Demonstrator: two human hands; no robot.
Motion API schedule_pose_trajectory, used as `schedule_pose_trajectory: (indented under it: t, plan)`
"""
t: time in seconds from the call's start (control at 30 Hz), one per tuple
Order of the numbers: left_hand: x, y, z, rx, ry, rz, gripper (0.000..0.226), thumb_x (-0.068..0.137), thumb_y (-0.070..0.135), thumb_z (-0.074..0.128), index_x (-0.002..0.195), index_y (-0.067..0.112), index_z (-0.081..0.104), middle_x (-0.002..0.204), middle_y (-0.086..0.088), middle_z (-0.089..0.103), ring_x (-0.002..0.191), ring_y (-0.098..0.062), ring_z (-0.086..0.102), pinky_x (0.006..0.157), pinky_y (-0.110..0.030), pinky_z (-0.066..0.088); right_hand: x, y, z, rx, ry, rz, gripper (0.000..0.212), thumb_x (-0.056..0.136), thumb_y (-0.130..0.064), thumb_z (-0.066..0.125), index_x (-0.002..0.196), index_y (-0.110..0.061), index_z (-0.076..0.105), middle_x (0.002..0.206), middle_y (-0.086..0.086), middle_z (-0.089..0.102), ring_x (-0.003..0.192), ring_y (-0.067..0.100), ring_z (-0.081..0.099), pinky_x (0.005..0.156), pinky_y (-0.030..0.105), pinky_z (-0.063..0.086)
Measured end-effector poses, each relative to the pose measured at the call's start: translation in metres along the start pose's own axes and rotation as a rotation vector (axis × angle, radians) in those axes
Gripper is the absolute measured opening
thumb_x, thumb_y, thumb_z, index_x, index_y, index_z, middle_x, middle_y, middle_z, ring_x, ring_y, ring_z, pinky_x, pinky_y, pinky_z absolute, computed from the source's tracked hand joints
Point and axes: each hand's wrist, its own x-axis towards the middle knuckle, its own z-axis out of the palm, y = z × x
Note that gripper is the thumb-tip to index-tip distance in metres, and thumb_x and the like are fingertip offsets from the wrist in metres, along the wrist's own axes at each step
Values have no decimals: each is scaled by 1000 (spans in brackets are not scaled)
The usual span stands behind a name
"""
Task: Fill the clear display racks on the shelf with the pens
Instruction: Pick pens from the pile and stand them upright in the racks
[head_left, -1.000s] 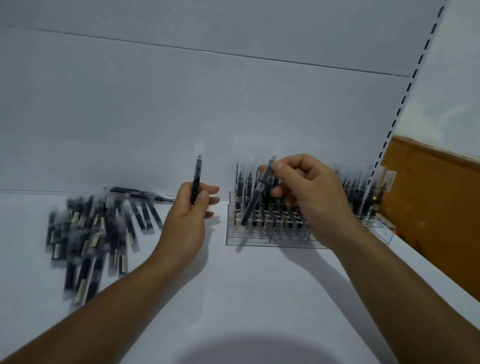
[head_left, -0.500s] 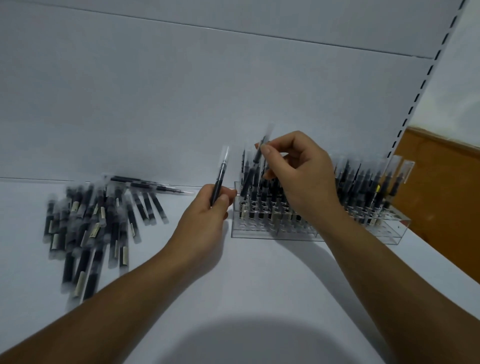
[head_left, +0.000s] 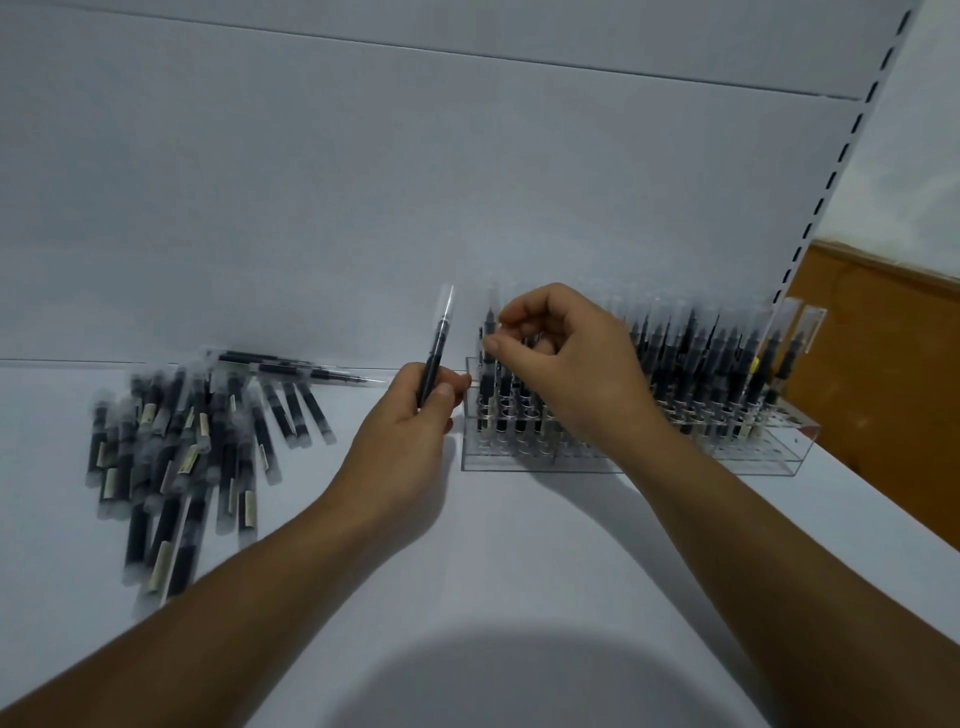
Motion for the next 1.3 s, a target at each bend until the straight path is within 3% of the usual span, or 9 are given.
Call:
schedule_pose_trajectory:
  t: [0.13, 0.27, 0.37, 0.5, 0.7, 0.83, 0.97, 1.1, 1.3]
  plan:
    - [0, 1, -1, 68, 41, 72, 20, 102, 26, 42, 95, 32, 60, 105, 19, 64, 106, 0, 58, 87, -24, 46, 2, -3, -4, -87, -5, 14, 18, 84, -23, 75, 87, -33, 61, 75, -14, 65, 53, -8, 51, 52, 6, 39]
    - [-2, 5, -7, 127, 63, 302, 21, 102, 22, 41, 91, 33, 56, 88, 17, 66, 72, 1, 58, 63, -10, 42, 6, -8, -8, -254, -53, 53, 14, 84, -28, 74, 80, -31, 61, 71, -13, 63, 60, -6, 56, 57, 8, 43]
    - [-5, 3, -5, 156, -12, 357, 19, 103, 19, 42, 95, 29, 56, 79, 8, 63, 61, -4, 51, 62, -22, 40, 6, -13, -5, -349, -134, 85, 9, 85, -28, 72, 88, -23, 65, 74, -12, 62, 70, 4, 60, 69, 24, 53]
    - [-6, 0, -6, 181, -64, 346, 17, 103, 19, 42, 98, 27, 57, 69, 6, 56, 52, -4, 42, 57, -25, 33, -4, -16, -11, -413, -130, 80, 16, 85, -38, 72, 94, -25, 69, 79, -12, 65, 74, 3, 62, 71, 26, 53]
    - [-12, 0, -3, 305, -75, 414, 13, 99, 31, 43, 93, 32, 55, 67, 9, 57, 57, -4, 48, 53, -15, 37, -28, -16, -21, 223, -222, 168, 12, 88, -28, 71, 96, -20, 72, 64, -13, 60, 54, -5, 54, 51, 9, 41]
    - [-13, 0, -1, 452, -89, 439, 14, 94, 42, 39, 97, 37, 51, 74, 12, 61, 65, -9, 55, 55, -29, 41, -30, -19, -15, 249, -183, 119, 12, 89, -25, 70, 82, -15, 69, 56, -16, 53, 50, -3, 48, 50, 8, 37]
    - [-8, -3, -4, 493, 9, 395, 20, 87, 53, 55, 102, 40, 50, 98, 25, 57, 95, 4, 53, 70, -18, 37, -20, -22, -28, 355, -16, 168, 9, 91, -25, 66, 84, -19, 66, 68, -1, 65, 50, 2, 55, 47, 16, 43]
    - [0, -11, -4, 481, -34, 249, 54, 79, 56, 63, 127, 37, 47, 123, 21, 51, 111, 3, 49, 81, -13, 39, -6, -18, -43, 171, 162, 94, 10, 93, -27, 65, 88, -18, 64, 73, -1, 65, 50, 5, 55, 48, 15, 44]
    - [8, -16, -3, 415, -42, 158, 59, 81, 53, 64, 133, 28, 50, 126, 16, 55, 111, -1, 53, 80, -9, 39, 0, -6, -36, -95, 99, 28, 12, 91, -35, 66, 83, -30, 60, 79, -10, 64, 61, 9, 59, 62, 25, 52]
